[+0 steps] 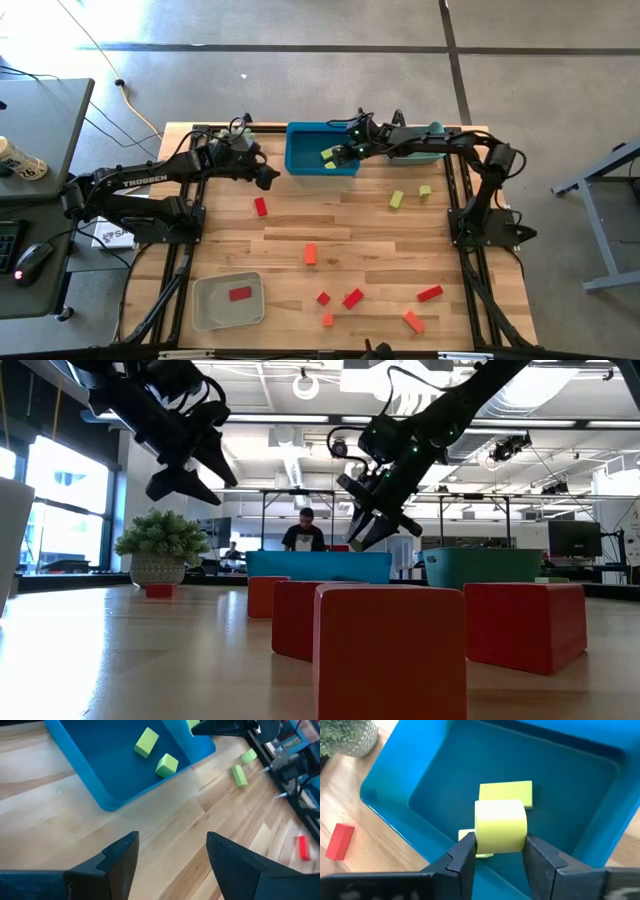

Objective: Sort & place blocks by color
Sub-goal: Put the green block into the blue bin, then put the orange block into the green bin

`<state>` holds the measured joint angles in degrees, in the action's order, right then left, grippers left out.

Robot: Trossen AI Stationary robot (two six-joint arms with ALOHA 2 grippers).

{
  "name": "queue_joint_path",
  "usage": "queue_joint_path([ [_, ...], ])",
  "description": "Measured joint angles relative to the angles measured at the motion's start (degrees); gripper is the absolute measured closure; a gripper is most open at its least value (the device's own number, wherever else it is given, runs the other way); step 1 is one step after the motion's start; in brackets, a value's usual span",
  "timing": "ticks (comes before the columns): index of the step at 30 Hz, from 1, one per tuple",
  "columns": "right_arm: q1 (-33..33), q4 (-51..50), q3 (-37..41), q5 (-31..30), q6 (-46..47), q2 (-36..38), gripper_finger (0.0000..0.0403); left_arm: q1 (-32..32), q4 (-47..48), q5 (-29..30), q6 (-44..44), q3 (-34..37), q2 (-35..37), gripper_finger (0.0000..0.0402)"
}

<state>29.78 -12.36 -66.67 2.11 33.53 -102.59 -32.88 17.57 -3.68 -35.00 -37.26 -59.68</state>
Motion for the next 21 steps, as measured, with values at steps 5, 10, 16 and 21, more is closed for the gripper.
queue_joint_path([
  [5,-0.3,0.2,0.0,-0.2,-1.1,0.2,0.0265,0.1,0.3,-0.2,3.9,0.0,0.0,0.0179],
  [10,-0.3,0.2,0.0,0.0,-0.3,0.3,0.0238,0.1,0.2,-1.2,8.6,0.0,0.0,0.0179],
  [16,-0.3,0.1,0.0,3.0,2.7,0.5,0.0211,0.1,0.0,-4.8,15.4,0.0,0.0,0.0179],
  [21,-1.0,1.1,0.0,3.5,4.6,2.5,0.0209,0.1,-3.7,-11.1,24.1,0.0,0.0,0.0179],
])
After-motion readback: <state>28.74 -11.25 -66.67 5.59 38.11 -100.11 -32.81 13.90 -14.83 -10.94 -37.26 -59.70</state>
